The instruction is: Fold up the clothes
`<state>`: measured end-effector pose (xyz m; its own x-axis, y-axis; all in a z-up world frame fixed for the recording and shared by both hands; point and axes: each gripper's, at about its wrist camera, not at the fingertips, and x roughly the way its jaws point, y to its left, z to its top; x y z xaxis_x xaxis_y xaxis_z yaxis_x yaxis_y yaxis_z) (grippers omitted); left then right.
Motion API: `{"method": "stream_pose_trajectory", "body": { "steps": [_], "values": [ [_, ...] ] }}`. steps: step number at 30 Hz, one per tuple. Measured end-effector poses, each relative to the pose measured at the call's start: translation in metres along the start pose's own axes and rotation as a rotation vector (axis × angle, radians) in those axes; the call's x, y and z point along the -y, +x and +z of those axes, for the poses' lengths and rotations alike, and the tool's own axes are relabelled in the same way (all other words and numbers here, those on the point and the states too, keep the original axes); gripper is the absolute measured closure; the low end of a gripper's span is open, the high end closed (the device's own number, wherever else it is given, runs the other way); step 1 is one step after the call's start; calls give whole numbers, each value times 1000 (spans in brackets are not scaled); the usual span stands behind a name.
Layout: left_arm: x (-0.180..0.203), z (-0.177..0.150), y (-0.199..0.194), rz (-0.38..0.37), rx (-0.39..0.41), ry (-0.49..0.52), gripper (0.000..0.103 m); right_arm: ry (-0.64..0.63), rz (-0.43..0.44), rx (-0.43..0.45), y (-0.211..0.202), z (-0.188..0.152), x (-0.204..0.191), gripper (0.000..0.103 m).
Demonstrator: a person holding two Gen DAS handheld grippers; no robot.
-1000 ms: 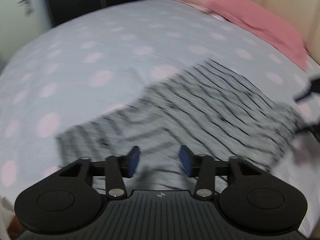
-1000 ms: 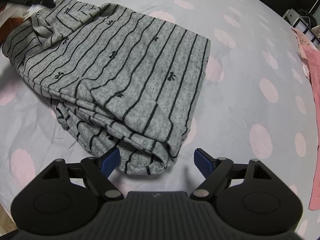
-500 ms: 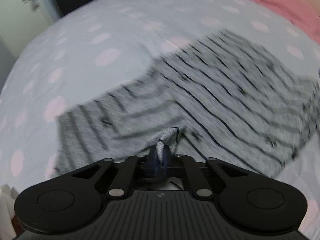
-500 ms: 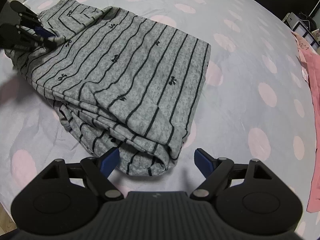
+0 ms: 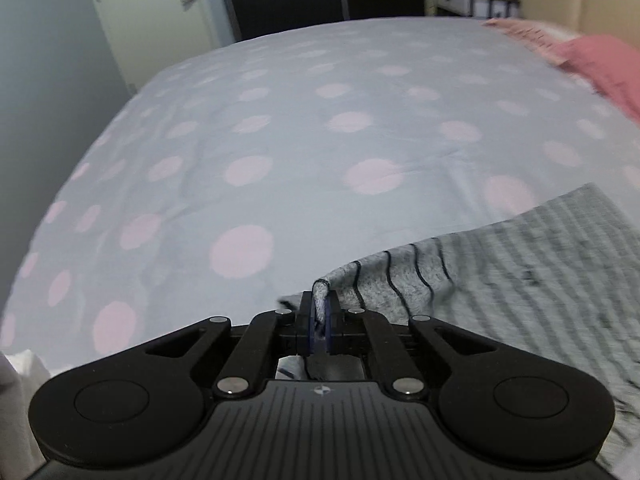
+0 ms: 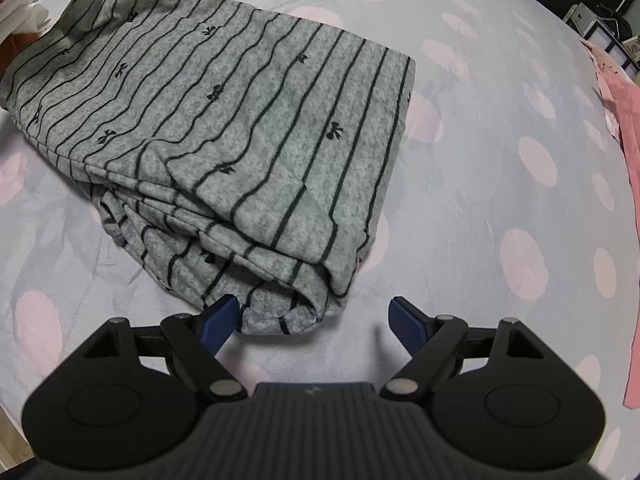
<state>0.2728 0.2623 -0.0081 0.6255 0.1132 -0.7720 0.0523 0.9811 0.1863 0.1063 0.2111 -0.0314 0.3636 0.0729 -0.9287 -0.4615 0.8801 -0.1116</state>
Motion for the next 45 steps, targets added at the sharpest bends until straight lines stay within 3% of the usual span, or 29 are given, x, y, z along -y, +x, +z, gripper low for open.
{"method": "stream_pose_trajectory", "body": {
  "steps": [4,8,17,22,24,26,29,40,42,43,45],
  "values": [
    [-4,-1,18,45,-30,-37,100,-1,6,-2,2,1,0,19],
    [-7,-5,22,89,-43,-60,93,2,9,3,2,1,3,19],
    [-13,-18,-22,109,-39,-18,87,28,-7,30,-7,-4,14,19],
    [4,-39,-61,-4,-47,44,85,15,-23,71,-15,-11,16,19],
    [9,-52,-75,-64,-73,31,76,28,-21,92,-18,-16,18,19],
    [12,-68,-85,-100,-104,7,59,59,-8,114,-18,-21,20,19],
    [9,-88,-87,-121,-142,-63,51,108,18,109,-15,-22,19,19],
    [-19,-138,-35,-245,-280,-471,51,103,-10,126,-22,-10,-1,19],
    [-23,-141,-28,-288,-299,-534,64,99,-18,129,-23,-9,-2,19],
    [-25,-142,-26,-317,-308,-568,81,98,-25,129,-22,-8,-2,19],
    [-25,-140,-31,-322,-309,-564,88,105,-31,126,-20,-6,-1,19]
  ]
}}
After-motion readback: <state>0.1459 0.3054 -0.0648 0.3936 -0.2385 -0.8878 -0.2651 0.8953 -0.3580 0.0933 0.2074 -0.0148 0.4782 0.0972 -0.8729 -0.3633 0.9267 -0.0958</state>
